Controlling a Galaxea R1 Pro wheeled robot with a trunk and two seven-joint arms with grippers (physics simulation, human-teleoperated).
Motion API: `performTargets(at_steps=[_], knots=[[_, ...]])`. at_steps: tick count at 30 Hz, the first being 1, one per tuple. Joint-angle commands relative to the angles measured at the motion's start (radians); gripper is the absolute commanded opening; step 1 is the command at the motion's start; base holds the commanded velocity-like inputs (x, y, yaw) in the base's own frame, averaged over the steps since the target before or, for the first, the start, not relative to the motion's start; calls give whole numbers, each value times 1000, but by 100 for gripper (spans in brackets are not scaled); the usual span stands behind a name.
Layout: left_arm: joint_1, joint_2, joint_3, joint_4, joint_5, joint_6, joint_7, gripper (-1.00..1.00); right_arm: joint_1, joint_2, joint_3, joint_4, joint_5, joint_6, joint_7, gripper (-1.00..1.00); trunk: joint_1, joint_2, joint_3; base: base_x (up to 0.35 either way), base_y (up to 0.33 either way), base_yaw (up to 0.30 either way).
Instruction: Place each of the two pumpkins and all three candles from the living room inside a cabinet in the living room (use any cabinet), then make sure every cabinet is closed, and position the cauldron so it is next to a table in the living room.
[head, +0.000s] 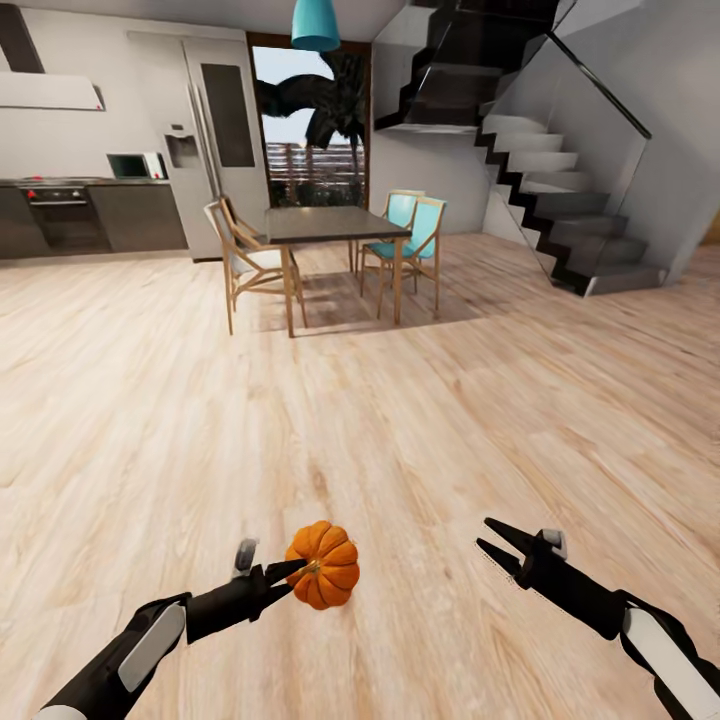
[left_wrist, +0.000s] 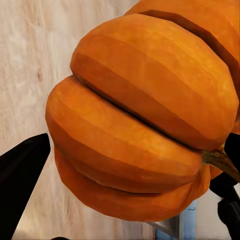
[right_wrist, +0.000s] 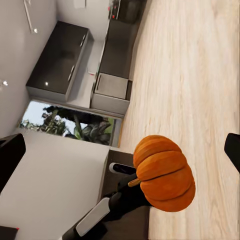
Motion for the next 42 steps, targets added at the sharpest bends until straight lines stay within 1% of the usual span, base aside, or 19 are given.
performTargets(at_steps=[1,14,26,27,31,42], knots=[[0,1,-2,-1,15,10,2,-100,-1,-1,2,1,-8,6,-1,100,0,0,0,320,-87,-275],[0,2,-2,0,15,10,2,-100,-1,-1,2,3,-10,6,1,100,0,0,8,320,-77,-274],[0,3,-2,1,16,10,2,-100,-1,0,2,14,-10,6,1,100,0,0,15,322,-6,-275],[0,3,-2,2,16,10,2,-100,-1,0,2,18,-12,6,1,100,0,0,15,326,0,-274],[0,5,-2,2,17,10,2,-100,-1,-1,2,24,-40,6,-1,100,0,0,18,328,0,-275],[0,5,-2,3,18,10,2,-100,-1,-1,2,40,-46,6,-1,100,0,0,25,333,0,-275]])
